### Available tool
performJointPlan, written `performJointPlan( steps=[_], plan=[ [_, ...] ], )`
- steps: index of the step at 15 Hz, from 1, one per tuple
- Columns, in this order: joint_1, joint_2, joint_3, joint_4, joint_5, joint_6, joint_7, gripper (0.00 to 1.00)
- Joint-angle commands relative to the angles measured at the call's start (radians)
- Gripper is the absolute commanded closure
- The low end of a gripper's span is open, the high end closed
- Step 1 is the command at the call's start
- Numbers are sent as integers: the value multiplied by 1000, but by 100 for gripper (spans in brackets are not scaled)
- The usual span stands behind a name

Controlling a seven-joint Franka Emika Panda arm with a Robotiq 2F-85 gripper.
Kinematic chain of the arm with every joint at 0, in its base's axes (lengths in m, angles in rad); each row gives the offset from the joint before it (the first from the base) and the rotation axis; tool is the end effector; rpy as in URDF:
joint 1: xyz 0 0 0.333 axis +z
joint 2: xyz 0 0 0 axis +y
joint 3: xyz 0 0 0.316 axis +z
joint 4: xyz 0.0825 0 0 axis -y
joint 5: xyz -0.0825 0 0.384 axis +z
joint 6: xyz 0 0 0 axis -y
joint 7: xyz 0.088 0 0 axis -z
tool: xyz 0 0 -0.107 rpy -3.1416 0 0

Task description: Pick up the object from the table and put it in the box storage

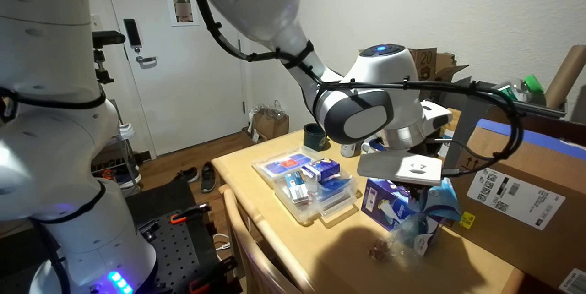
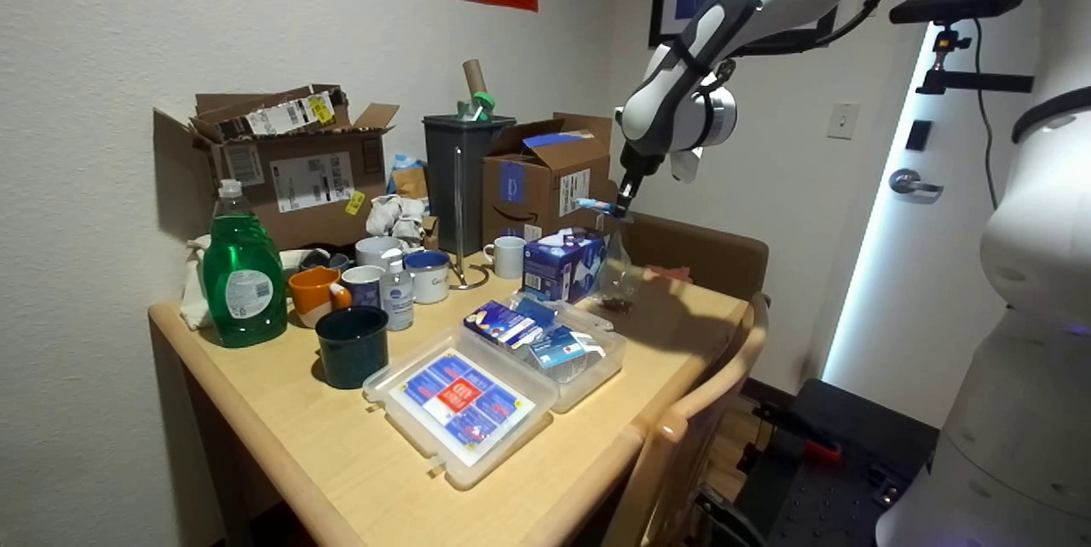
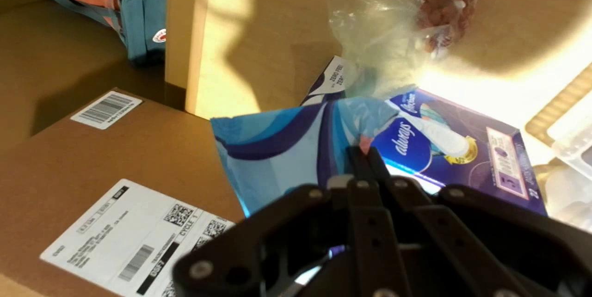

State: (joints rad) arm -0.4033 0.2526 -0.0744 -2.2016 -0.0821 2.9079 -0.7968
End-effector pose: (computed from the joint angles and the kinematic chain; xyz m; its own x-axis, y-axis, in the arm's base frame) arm 0.5286 -0.2668 0.3165 0.8705 0.4217 0.2538 0.3194 -0.8763 0.3606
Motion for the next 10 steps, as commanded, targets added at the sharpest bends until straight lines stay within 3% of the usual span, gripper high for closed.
performJointPlan(
  steps=[1,9,10],
  plan=[
    [77,-88,-40,-88,-53,-61,76,100],
    [161,-246,-3,-274,-15,-66,-4,100],
    [168,-173,-23,-212,-22,-58,37,99]
  ],
)
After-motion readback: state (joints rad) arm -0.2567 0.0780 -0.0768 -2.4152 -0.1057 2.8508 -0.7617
